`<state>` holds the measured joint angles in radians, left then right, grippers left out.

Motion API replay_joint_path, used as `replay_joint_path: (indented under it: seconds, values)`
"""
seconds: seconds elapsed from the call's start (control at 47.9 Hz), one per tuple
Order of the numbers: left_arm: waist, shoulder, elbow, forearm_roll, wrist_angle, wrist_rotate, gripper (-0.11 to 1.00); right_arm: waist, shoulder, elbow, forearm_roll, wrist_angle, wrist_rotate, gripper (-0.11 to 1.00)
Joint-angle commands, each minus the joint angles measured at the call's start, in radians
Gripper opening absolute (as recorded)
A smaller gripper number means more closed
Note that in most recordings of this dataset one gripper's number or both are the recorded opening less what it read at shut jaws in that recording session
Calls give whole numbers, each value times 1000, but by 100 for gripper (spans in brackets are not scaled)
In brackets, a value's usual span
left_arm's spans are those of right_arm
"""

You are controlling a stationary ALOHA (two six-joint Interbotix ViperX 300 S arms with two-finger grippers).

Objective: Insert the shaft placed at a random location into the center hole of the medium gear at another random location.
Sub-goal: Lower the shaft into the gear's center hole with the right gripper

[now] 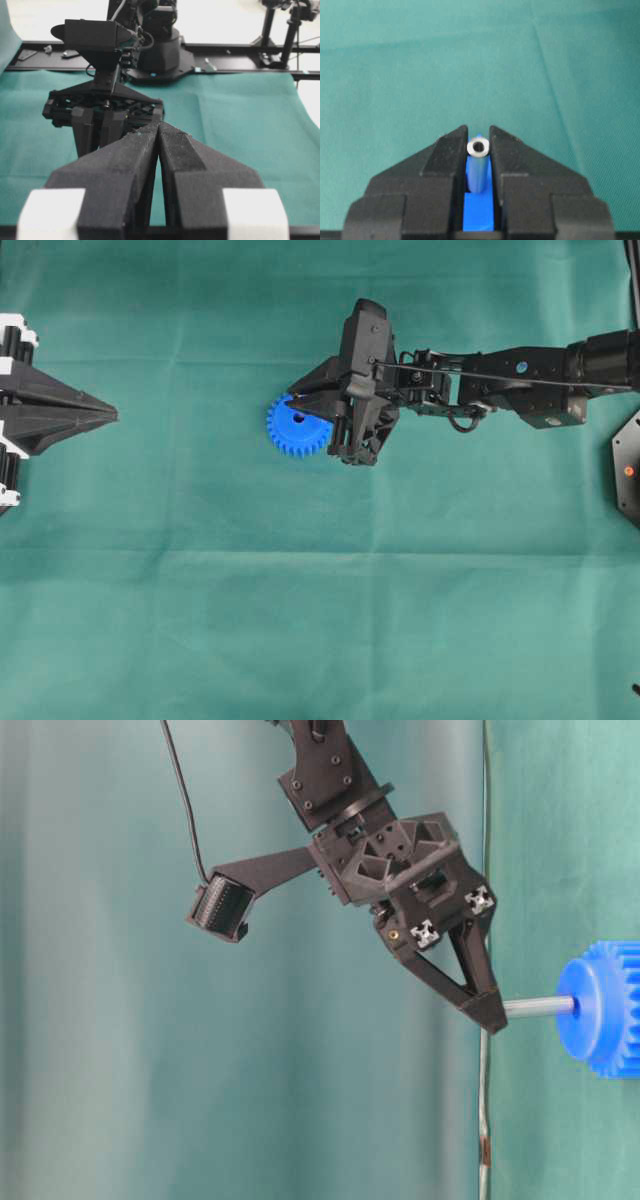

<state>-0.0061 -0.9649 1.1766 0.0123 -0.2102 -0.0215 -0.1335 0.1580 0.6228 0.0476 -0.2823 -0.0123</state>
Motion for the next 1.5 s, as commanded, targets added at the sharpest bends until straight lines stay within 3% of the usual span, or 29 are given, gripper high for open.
replay_joint_path:
  seconds: [0.0,0.417,0.981,1.481]
  values:
    - [2,6,-21,2,-5,-2,0,3,-12,-17,3,-6,14,13]
    - [2,6,-23,2,-3,-3,0,2,-80,-15,0,-2,11,13]
    - [3,6,-23,2,-5,-3,0,8,-5,-14,8,-17,25,13]
    - [3,6,-23,2,-5,-5,0,8,-17,-11,6,-21,26,13]
